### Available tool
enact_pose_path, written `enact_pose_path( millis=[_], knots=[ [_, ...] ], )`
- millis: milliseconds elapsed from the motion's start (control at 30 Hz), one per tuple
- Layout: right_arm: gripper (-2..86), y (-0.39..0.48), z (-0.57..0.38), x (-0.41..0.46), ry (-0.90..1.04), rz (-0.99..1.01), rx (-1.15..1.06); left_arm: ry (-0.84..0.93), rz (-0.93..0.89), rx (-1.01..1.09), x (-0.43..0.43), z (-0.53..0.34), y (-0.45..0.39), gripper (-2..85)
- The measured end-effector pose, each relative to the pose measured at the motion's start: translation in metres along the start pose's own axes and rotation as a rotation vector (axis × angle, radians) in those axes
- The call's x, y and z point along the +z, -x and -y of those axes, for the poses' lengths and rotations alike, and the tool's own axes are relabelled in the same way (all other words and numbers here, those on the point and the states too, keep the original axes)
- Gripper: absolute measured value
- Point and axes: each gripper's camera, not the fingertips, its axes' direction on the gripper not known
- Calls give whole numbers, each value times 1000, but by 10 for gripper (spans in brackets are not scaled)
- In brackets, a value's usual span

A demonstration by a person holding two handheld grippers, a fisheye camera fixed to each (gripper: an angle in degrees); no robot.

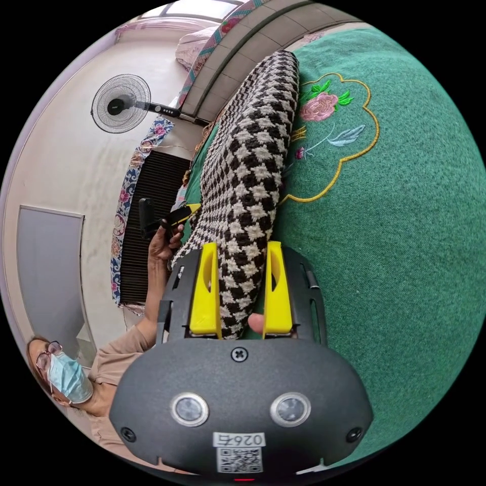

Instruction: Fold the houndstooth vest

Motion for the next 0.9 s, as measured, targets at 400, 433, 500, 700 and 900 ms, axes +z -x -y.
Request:
enact_pose_path(
  millis=[400, 433, 500, 700, 900],
  knots=[
    [29, -30, 16, 49, 80, -4, 4, 61, 33, 87, 56, 26, -19, 77],
    [28, -33, 16, 48, 91, -15, -3, 91, 16, 109, 61, 29, -22, 76],
    [27, -38, 13, 43, 105, -35, -13, 157, -16, 161, 72, 32, -31, 75],
    [26, -51, -15, 19, 191, -107, -78, 332, -166, 392, 88, 33, -63, 71],
    [37, -79, -55, 8, 230, -106, -117, 261, -241, 417, 47, 42, -35, 13]
  ],
)
